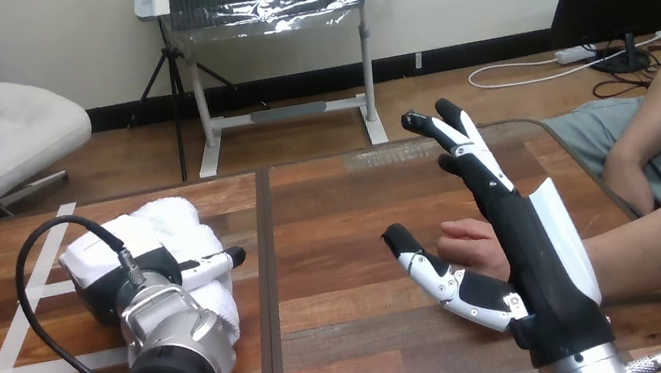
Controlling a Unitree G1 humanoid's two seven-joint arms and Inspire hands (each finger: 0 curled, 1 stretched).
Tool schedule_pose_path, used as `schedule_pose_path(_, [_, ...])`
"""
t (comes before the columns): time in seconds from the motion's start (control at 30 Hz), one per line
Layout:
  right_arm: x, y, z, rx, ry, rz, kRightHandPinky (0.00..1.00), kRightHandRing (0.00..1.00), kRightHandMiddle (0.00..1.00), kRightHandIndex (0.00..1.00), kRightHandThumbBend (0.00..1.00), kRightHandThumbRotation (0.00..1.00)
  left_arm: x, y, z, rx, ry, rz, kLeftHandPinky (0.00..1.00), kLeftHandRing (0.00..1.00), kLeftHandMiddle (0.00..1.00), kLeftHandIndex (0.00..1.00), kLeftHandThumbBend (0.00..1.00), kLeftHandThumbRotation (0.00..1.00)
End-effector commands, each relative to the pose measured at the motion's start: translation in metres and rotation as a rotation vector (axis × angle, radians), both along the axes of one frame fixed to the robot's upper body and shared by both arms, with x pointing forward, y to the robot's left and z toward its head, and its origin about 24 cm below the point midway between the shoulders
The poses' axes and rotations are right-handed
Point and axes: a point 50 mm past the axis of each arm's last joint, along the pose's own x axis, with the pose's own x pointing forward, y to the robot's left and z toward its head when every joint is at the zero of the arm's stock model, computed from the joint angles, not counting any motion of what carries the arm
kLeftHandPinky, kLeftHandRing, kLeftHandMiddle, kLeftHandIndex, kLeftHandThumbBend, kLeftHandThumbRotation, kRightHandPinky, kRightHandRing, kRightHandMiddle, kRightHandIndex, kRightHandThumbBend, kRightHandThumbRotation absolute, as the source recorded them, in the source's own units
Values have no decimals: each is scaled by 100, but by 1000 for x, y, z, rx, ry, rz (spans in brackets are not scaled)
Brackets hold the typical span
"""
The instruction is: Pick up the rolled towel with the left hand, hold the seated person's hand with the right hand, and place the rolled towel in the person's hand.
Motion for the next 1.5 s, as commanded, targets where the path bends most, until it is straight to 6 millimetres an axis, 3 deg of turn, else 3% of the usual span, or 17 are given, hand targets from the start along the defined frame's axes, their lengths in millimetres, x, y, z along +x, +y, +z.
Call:
schedule_pose_path(0.0, [9,2,24,20,-109,12,90,98,100,88,39,7,9,8,15,15,-39,-7,87,92,99,100,100,93])
schedule_pose_path(0.3, [9,1,24,18,-106,16,90,98,100,88,39,7,8,7,12,-4,-51,-9,65,76,89,99,97,92])
schedule_pose_path(0.5, [9,1,24,20,-104,17,90,98,100,88,39,7,7,5,10,-37,-88,-1,47,55,69,95,93,89])
schedule_pose_path(0.77, [8,1,24,13,-101,16,90,98,100,88,39,7,6,3,8,-63,-117,-5,20,26,38,90,84,77])
schedule_pose_path(1.1, [8,0,24,11,-99,18,89,97,100,87,39,7,5,1,6,-31,-42,-17,14,21,34,82,79,66])
schedule_pose_path(1.3, [8,-1,24,6,-98,18,89,97,100,87,39,7,7,0,7,-31,6,-27,14,22,33,68,75,56])
schedule_pose_path(1.47, [8,-2,24,5,-96,20,89,97,99,87,39,7,7,-2,8,-44,23,-16,15,24,34,60,71,32])
